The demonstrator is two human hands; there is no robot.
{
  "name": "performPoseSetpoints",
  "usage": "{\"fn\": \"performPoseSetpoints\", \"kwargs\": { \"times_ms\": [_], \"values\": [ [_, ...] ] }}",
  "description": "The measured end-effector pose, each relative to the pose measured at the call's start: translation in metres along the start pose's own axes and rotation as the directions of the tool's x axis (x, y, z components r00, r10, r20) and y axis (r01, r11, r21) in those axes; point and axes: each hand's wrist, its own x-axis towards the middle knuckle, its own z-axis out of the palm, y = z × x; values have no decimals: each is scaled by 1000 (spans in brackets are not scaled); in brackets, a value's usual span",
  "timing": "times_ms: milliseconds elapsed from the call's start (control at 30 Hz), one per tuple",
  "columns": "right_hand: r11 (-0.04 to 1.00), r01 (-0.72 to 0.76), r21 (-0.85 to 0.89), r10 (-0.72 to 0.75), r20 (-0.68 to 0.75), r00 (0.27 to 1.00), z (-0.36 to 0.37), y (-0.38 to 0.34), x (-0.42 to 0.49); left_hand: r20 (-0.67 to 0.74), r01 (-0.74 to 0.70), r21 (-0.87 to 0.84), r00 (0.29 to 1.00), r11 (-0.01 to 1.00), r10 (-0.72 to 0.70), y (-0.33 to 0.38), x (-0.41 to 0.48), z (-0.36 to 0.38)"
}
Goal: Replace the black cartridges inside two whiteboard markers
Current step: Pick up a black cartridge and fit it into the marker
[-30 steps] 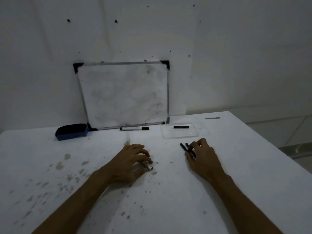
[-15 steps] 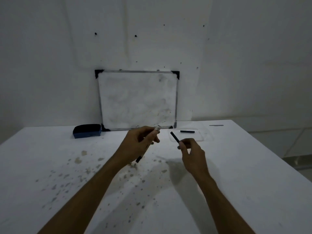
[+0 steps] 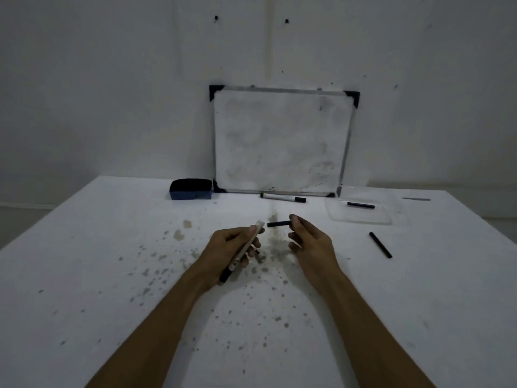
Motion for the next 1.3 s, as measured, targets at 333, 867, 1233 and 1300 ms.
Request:
{"fn": "performPoseSetpoints", "kwargs": {
  "times_ms": [333,867,1233,1300],
  "values": [
    [988,43,-151,-32,78,996,-3,12,11,145,1,104,989,995,-16,-6,7,-6],
    [794,467,-389,-408,230,884,19,20,-11,117,-22,28,993,999,19,-9,5,-6],
    [284,512,-810,-268,446,854,12,28,-14,-90,-120,-217,991,969,102,-9,7,-7],
    [237,521,-820,-247,468,849,14,29,-14,-87,-106,-230,992,967,88,-9,7,-7]
  ]
}}
